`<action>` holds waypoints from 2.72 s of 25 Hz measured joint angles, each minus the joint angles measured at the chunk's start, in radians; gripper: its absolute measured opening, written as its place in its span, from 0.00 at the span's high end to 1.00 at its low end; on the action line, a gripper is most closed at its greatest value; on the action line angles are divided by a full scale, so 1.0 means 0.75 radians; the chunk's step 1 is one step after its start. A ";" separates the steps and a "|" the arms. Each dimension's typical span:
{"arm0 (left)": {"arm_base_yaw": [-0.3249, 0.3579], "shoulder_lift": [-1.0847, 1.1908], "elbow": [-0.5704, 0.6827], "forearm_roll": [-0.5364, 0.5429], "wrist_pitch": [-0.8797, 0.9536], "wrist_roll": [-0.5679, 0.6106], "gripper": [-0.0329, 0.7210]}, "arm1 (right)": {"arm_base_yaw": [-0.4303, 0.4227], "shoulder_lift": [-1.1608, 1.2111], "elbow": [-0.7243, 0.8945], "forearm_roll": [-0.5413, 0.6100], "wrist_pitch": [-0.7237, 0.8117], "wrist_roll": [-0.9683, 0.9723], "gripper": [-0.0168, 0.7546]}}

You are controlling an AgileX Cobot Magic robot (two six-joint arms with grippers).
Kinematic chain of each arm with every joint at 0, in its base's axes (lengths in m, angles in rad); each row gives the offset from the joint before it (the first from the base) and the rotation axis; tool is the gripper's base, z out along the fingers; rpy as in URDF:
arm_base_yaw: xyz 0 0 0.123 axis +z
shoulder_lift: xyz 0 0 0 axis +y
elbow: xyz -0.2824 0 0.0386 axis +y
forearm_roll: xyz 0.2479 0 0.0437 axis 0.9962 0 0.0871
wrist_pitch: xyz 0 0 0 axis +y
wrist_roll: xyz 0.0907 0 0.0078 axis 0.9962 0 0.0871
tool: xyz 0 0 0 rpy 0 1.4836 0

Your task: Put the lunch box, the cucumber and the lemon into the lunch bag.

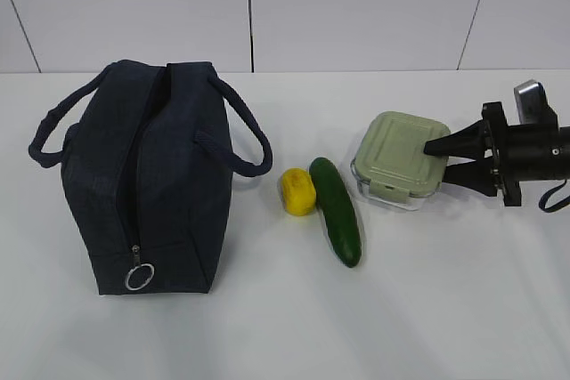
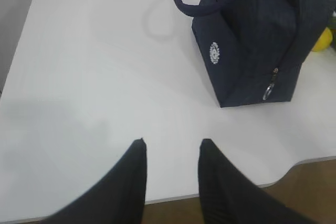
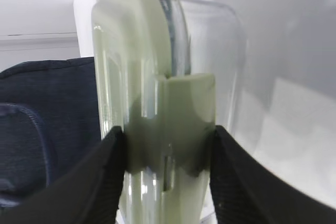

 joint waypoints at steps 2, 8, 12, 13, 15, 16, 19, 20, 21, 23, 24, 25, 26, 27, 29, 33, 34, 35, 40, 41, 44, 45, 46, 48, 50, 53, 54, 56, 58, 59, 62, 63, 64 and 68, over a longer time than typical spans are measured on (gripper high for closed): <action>0.000 0.005 0.000 -0.038 0.000 0.000 0.64 | 0.000 -0.027 0.000 0.000 0.000 0.006 0.52; 0.000 0.093 -0.003 -0.068 -0.037 0.000 0.64 | 0.000 -0.074 0.000 0.000 0.000 0.034 0.52; 0.000 0.197 -0.046 -0.107 -0.135 0.000 0.64 | 0.000 -0.107 0.000 0.000 0.000 0.048 0.52; 0.000 0.224 -0.056 -0.119 -0.153 0.000 0.64 | 0.000 -0.114 0.000 0.000 0.000 0.052 0.52; 0.000 0.292 -0.072 -0.143 -0.190 0.000 0.64 | 0.000 -0.122 0.000 0.000 0.000 0.067 0.52; 0.000 0.320 -0.077 -0.153 -0.208 0.000 0.64 | 0.000 -0.124 0.000 0.000 0.000 0.073 0.52; 0.000 0.421 -0.085 -0.177 -0.279 0.003 0.64 | 0.013 -0.143 0.000 0.000 0.000 0.084 0.52; 0.000 0.449 -0.091 -0.187 -0.290 0.003 0.64 | 0.022 -0.152 0.000 0.000 0.000 0.086 0.52; 0.000 0.483 -0.093 -0.202 -0.309 0.005 0.64 | 0.035 -0.163 0.000 0.000 0.000 0.086 0.52; 0.000 0.548 -0.110 -0.232 -0.332 0.018 0.64 | 0.059 -0.182 0.000 0.007 0.000 0.089 0.52; 0.000 0.574 -0.118 -0.247 -0.346 0.039 0.64 | 0.073 -0.193 0.000 0.007 0.000 0.092 0.52; 0.000 0.606 -0.129 -0.260 -0.349 0.049 0.64 | 0.084 -0.202 0.000 0.010 0.002 0.095 0.52; 0.000 0.638 -0.145 -0.269 -0.356 0.060 0.64 | 0.093 -0.213 0.000 0.012 0.002 0.100 0.52; 0.000 0.666 -0.162 -0.274 -0.360 0.063 0.64 | 0.102 -0.223 0.000 0.018 0.008 0.103 0.52; 0.000 0.735 -0.194 -0.284 -0.382 0.068 0.64 | 0.122 -0.242 0.002 0.030 0.008 0.117 0.52; 0.000 0.896 -0.238 -0.318 -0.404 0.069 0.64 | 0.169 -0.276 0.002 0.063 0.008 0.131 0.52; 0.000 0.944 -0.248 -0.333 -0.415 0.072 0.64 | 0.186 -0.283 0.002 0.069 0.008 0.131 0.52; 0.000 0.984 -0.256 -0.346 -0.424 0.073 0.64 | 0.203 -0.290 0.002 0.075 0.010 0.133 0.52; 0.000 1.217 -0.364 -0.394 -0.440 0.080 0.61 | 0.264 -0.326 0.002 0.115 0.010 0.154 0.52; 0.000 1.269 -0.398 -0.414 -0.426 0.094 0.60 | 0.273 -0.334 0.002 0.125 0.010 0.156 0.52; 0.000 1.413 -0.513 -0.473 -0.392 0.153 0.59 | 0.293 -0.363 0.004 0.151 0.010 0.175 0.52; 0.000 1.463 -0.550 -0.493 -0.382 0.170 0.59 | 0.300 -0.374 0.004 0.159 0.010 0.178 0.52; 0.000 1.506 -0.593 -0.506 -0.376 0.184 0.59 | 0.306 -0.384 0.005 0.166 0.010 0.180 0.52; 0.000 1.609 -0.677 -0.515 -0.366 0.209 0.59 | 0.328 -0.401 0.007 0.186 0.010 0.183 0.52; 0.000 1.704 -0.749 -0.520 -0.337 0.225 0.58 | 0.354 -0.412 0.007 0.212 0.010 0.183 0.52; 0.000 1.833 -0.829 -0.523 -0.310 0.236 0.51 | 0.395 -0.421 0.007 0.234 0.010 0.185 0.52; 0.000 1.872 -0.850 -0.526 -0.303 0.239 0.48 | 0.406 -0.421 0.007 0.243 0.010 0.185 0.52; 0.000 1.942 -0.879 -0.542 -0.289 0.239 0.45 | 0.433 -0.421 0.007 0.251 0.010 0.185 0.52; 0.000 1.994 -0.899 -0.563 -0.284 0.239 0.44 | 0.461 -0.421 0.007 0.257 0.010 0.185 0.52; 0.000 2.017 -0.902 -0.583 -0.284 0.242 0.43 | 0.474 -0.421 0.007 0.261 0.010 0.185 0.52; 0.000 2.071 -0.904 -0.647 -0.284 0.279 0.43 | 0.505 -0.421 0.007 0.271 0.010 0.188 0.52; 0.000 2.085 -0.904 -0.672 -0.284 0.302 0.43 | 0.516 -0.421 0.007 0.274 0.010 0.188 0.52; 0.000 2.094 -0.904 -0.691 -0.284 0.317 0.43 | 0.527 -0.421 0.007 0.279 0.010 0.188 0.52; 0.000 2.137 -0.904 -0.723 -0.289 0.340 0.52 | 0.569 -0.421 0.012 0.300 0.010 0.188 0.52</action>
